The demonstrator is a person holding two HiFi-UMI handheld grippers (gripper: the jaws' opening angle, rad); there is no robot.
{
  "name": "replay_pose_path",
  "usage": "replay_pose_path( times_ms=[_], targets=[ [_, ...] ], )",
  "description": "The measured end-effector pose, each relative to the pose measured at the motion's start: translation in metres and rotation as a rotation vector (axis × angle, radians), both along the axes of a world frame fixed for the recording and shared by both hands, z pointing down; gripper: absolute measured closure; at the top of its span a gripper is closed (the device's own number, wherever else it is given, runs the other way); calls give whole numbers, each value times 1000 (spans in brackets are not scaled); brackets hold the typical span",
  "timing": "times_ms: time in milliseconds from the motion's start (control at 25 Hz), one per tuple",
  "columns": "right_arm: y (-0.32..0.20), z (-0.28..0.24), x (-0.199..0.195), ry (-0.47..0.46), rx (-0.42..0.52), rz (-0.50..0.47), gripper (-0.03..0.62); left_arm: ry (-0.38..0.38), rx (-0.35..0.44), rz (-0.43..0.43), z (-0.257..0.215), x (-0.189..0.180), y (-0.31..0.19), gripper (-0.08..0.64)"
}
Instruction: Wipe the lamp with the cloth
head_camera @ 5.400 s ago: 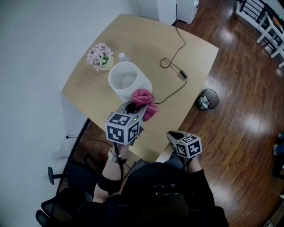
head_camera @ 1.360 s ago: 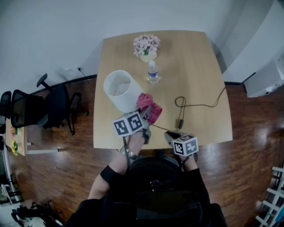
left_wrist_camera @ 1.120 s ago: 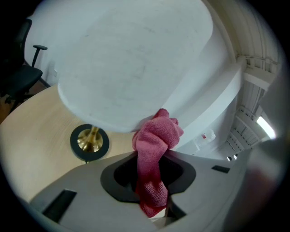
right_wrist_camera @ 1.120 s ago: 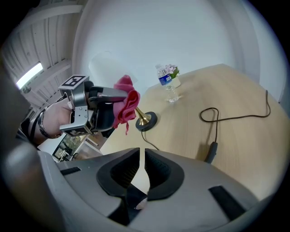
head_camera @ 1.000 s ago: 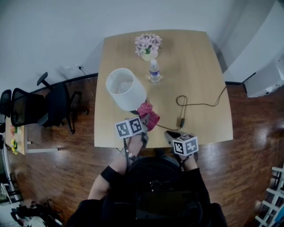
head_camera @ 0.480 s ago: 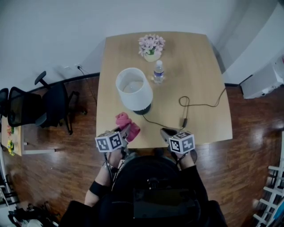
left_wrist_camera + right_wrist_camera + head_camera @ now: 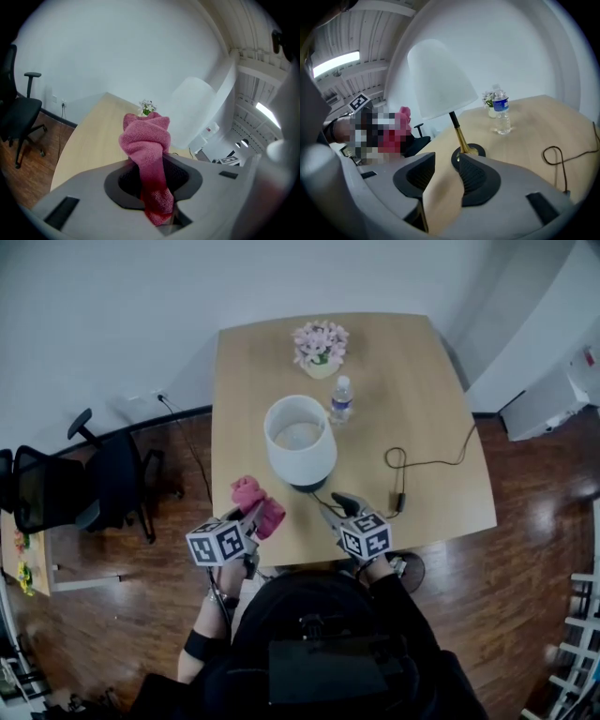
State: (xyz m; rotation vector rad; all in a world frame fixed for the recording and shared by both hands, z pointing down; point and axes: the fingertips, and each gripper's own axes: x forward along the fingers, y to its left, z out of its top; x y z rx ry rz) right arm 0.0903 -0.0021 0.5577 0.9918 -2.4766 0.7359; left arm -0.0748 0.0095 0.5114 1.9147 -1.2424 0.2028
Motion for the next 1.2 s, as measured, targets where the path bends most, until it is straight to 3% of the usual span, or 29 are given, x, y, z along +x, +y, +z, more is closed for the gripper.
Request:
replay_pose_path(
  times_ms=[480,680,840,1200],
  targets=[
    [-95,35,-60,36,372,94,380,-78,-53,144,2,-22,-4,457],
    [-115,41,-71,30,413,91,382,-116,-54,158,2,-28,-7,457],
    [-120,39,-73,-24,431,107,448,-149,-58,173,4,-27,-3,457],
    [-126,50,-80,-41,453,115,503,-206,-75,174,15,-23,13,457]
  ],
)
